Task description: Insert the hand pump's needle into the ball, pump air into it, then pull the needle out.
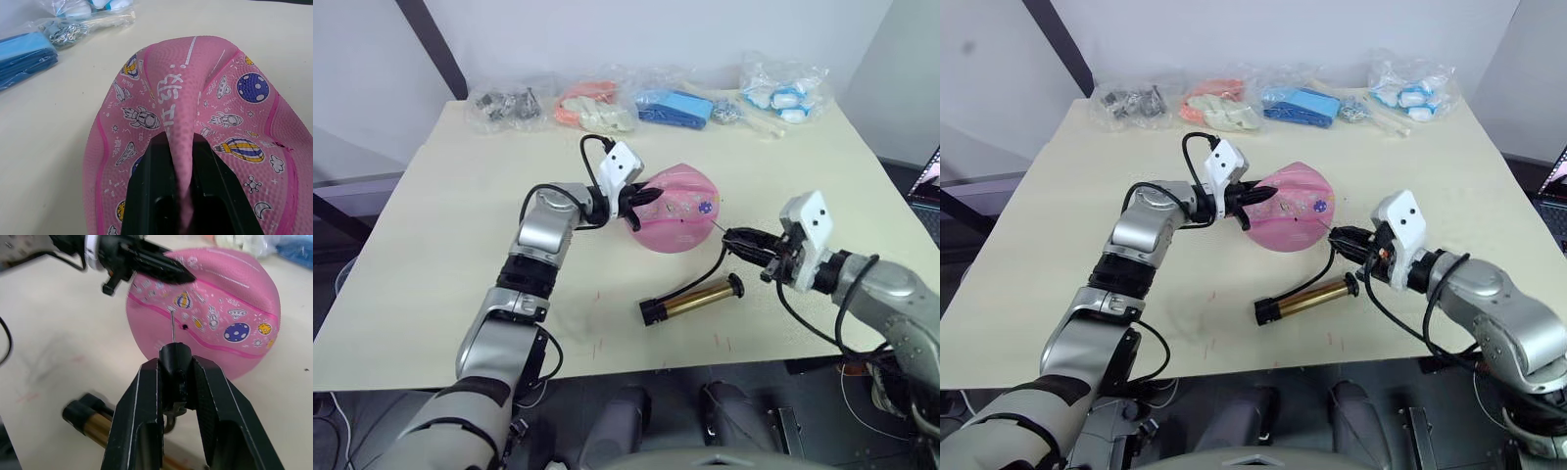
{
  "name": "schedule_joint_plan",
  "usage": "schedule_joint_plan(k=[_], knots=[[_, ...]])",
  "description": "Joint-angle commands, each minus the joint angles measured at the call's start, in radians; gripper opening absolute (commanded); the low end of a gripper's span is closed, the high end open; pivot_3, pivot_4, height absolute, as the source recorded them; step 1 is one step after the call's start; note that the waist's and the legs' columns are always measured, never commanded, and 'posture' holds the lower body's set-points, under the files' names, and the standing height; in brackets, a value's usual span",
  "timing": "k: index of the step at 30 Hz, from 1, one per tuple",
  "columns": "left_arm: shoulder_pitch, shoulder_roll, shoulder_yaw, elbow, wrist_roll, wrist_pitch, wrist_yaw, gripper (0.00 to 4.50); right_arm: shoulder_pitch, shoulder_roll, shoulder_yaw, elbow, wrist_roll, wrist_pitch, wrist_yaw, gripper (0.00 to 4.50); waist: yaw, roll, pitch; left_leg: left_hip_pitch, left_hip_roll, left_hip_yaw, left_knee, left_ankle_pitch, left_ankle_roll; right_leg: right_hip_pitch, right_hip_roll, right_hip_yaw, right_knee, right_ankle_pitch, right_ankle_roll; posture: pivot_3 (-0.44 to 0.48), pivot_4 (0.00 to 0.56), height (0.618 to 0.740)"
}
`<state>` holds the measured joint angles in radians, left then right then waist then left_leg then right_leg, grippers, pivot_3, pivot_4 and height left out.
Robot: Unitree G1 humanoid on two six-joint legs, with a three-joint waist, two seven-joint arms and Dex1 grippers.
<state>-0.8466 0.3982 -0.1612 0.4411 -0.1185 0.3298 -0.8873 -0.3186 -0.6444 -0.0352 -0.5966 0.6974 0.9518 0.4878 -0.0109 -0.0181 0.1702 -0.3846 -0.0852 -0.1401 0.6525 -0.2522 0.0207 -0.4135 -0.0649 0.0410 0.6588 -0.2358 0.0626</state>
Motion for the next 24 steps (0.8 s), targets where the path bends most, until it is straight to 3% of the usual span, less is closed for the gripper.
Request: schedule_joint_plan(k=[1,5,10,15,24], knots=[[0.004,-0.002,-0.004,-0.031,0.013,-0.020,0.001,0.12,-0.145,0.011,0.009,0.062,0.097,0.247,-0.044,0.35,-0.001,0.000,0.000,0.000,0.000,0.000,0.000,0.000,0.000,0.000,-0.001,0.000,0.000,0.000,0.000,0.000,0.150,0.740],[0.010,-0.007,-0.005,-0.037,0.016,-0.021,0.000,0.12,-0.268,0.091,-0.025,0.145,0.157,0.426,-0.097,0.35,0.000,0.000,0.000,-0.001,0.000,0.000,0.000,0.000,0.000,-0.001,-0.004,0.000,0.000,0.000,-0.001,0.000,0.150,0.740],[0.013,-0.011,-0.004,-0.041,0.018,-0.019,0.001,0.12,-0.328,0.149,-0.006,0.215,0.104,0.485,-0.152,0.35,0.002,0.000,0.000,-0.002,-0.001,-0.001,0.000,0.000,0.000,-0.002,-0.005,-0.001,0.000,0.001,-0.001,0.000,0.150,0.740],[0.017,-0.016,-0.002,-0.050,0.019,-0.012,0.003,0.12,-0.390,0.367,-0.193,0.290,0.142,0.651,-0.245,0.35,-0.002,0.000,-0.001,-0.003,-0.001,0.000,0.000,0.001,-0.002,-0.004,-0.005,0.000,0.002,0.001,-0.001,0.000,0.150,0.740],[0.015,-0.021,0.000,-0.049,0.020,-0.013,0.005,0.12,-0.382,0.433,-0.278,0.377,0.205,0.663,-0.365,0.35,-0.003,0.000,-0.001,-0.004,-0.002,-0.001,0.000,0.001,-0.002,-0.006,-0.005,0.000,0.003,0.001,-0.001,0.000,0.150,0.740]])
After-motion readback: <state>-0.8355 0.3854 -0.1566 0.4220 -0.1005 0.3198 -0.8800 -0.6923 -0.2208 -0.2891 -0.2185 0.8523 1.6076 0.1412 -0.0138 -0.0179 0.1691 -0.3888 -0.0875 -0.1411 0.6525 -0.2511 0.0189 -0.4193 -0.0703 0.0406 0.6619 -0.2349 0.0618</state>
